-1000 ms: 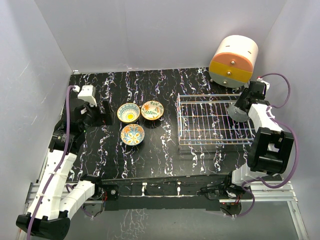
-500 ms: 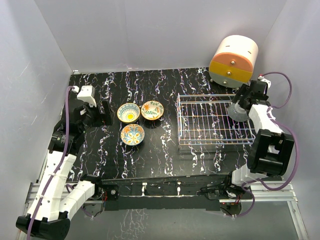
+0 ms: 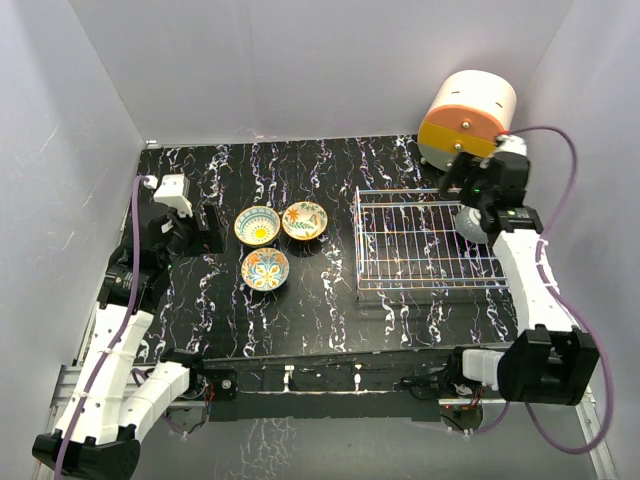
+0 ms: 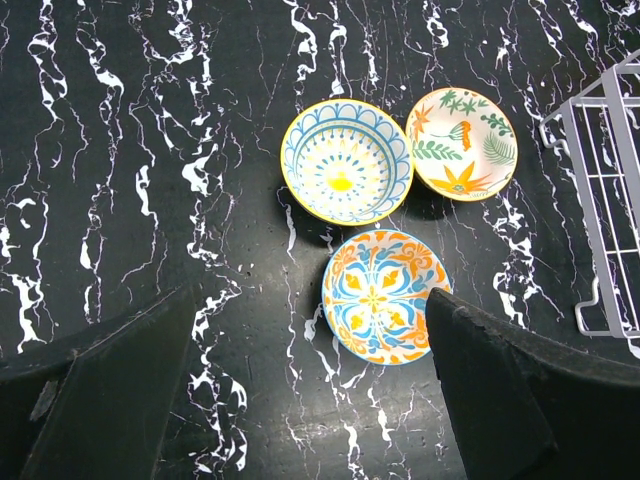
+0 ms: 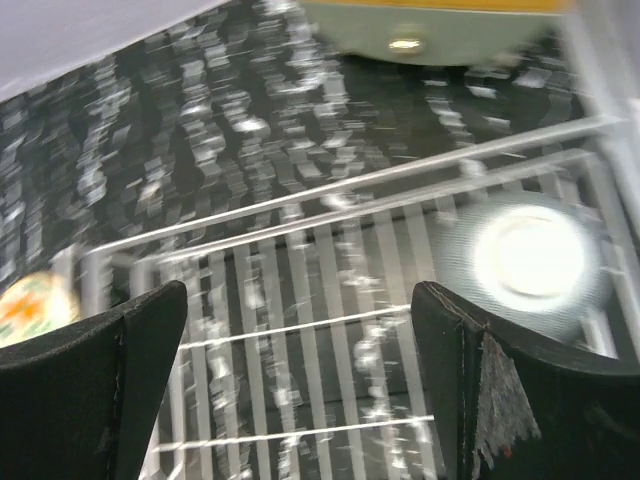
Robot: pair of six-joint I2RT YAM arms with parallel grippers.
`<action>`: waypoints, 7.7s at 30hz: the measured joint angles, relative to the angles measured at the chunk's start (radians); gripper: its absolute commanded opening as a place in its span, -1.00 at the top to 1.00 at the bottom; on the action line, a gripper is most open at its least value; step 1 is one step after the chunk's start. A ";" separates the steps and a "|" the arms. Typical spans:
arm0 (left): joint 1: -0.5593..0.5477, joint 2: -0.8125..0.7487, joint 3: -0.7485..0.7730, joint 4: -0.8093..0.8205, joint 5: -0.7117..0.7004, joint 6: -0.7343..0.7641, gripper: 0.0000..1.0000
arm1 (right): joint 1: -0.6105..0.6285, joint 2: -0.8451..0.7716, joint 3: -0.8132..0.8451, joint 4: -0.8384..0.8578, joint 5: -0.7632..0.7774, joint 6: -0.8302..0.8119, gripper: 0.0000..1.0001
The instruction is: Load the bowls into the dish rack
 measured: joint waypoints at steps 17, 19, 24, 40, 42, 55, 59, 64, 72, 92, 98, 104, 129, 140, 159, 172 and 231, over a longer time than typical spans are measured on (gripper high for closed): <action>0.000 -0.065 0.016 -0.004 -0.040 -0.040 -0.94 | 0.867 0.420 0.332 0.001 0.050 -0.066 -0.88; 0.000 -0.074 0.016 -0.004 -0.045 -0.042 -0.94 | 0.892 0.497 0.366 0.000 0.045 -0.084 -0.86; 0.000 -0.085 0.016 -0.011 -0.054 -0.042 -0.94 | 0.915 0.668 0.422 0.000 0.047 -0.129 -0.82; 0.000 -0.100 0.008 -0.021 -0.082 -0.025 -0.94 | 0.919 0.873 0.504 0.040 0.200 -0.234 -0.55; 0.000 -0.100 0.006 -0.021 -0.082 -0.025 -0.94 | 0.919 0.885 0.508 0.059 0.208 -0.246 -0.42; 0.000 -0.108 -0.006 -0.022 -0.092 -0.021 -0.94 | 0.927 0.913 0.510 0.131 0.249 -0.301 0.85; 0.000 -0.108 -0.006 -0.022 -0.094 -0.021 -0.94 | 0.919 0.889 0.483 0.151 0.191 -0.272 0.84; 0.000 -0.109 -0.006 -0.023 -0.099 -0.021 -0.94 | 0.917 0.818 0.414 0.160 0.090 -0.229 0.84; 0.000 -0.115 -0.006 -0.023 -0.107 -0.019 -0.94 | 0.904 0.547 0.256 0.217 -0.153 -0.097 0.84; 0.000 -0.122 -0.006 -0.023 -0.092 -0.027 -0.94 | 0.213 -0.014 -0.393 0.787 -0.656 0.615 0.84; 0.000 -0.133 -0.006 -0.032 -0.092 -0.027 -0.94 | 0.161 0.103 -0.527 1.029 -0.714 0.859 0.84; 0.000 -0.137 -0.004 -0.037 -0.093 -0.027 -0.94 | 0.154 0.160 -0.562 1.182 -0.714 0.982 0.81; 0.000 -0.134 -0.004 -0.037 -0.100 -0.026 -0.94 | 0.097 0.348 -0.571 1.191 -0.740 1.034 0.32; 0.000 -0.131 -0.004 -0.037 -0.100 -0.026 -0.94 | 0.049 0.295 -0.564 1.013 -0.728 0.912 0.12; 0.000 -0.129 -0.004 -0.032 -0.096 -0.027 -0.94 | 0.026 0.054 -0.418 0.486 -0.459 0.562 -0.06; 0.000 -0.134 -0.006 -0.029 -0.082 -0.034 -0.94 | 0.050 0.031 -0.303 0.306 -0.394 0.365 -0.05; 0.000 -0.148 -0.051 -0.021 -0.074 -0.045 -0.94 | 0.272 0.013 -0.234 0.056 -0.090 0.111 -0.36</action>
